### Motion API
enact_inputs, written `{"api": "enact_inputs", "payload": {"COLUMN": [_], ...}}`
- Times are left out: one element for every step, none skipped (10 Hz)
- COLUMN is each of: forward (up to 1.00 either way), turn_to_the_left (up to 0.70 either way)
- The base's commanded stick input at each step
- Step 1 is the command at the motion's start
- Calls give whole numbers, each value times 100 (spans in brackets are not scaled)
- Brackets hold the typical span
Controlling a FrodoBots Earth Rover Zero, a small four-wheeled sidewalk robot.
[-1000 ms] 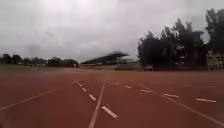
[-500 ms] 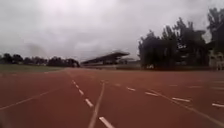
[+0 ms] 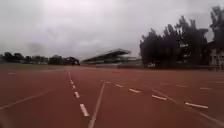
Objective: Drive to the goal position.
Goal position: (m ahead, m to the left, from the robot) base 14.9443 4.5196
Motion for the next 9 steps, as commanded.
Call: {"api": "enact_inputs", "payload": {"forward": [70,70,70,70,70,70,70,70,70], "turn_to_the_left": [0,0,0,0,0,0,0,0,0]}}
